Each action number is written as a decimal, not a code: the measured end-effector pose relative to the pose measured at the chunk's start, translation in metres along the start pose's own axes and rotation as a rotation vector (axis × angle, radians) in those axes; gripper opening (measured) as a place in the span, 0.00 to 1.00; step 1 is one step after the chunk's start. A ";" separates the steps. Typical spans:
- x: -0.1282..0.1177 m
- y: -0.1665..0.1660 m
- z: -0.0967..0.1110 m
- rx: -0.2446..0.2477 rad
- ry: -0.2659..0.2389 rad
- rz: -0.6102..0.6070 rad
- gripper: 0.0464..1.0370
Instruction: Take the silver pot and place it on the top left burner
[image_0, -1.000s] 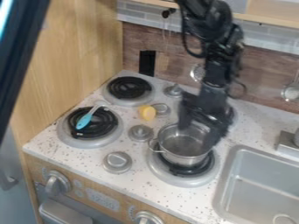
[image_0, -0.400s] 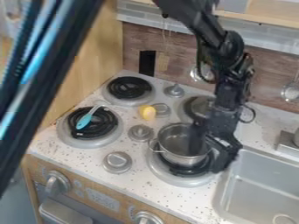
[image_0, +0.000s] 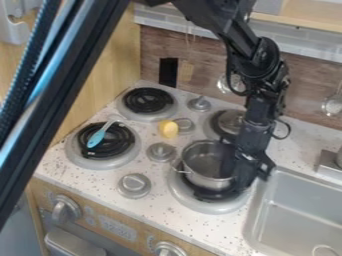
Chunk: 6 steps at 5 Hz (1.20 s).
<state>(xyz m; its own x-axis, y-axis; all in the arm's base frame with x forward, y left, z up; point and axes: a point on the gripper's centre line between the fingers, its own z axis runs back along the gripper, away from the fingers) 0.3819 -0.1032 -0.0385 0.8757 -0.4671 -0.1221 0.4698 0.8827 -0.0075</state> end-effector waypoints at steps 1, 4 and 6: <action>-0.005 0.000 -0.001 0.004 -0.002 0.001 0.14; -0.019 0.063 0.018 0.020 -0.116 0.112 0.02; -0.006 0.135 0.040 0.109 -0.171 0.186 0.01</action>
<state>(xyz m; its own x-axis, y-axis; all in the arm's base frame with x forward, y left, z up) 0.4443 0.0167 0.0005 0.9497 -0.3077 0.0585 0.3005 0.9478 0.1072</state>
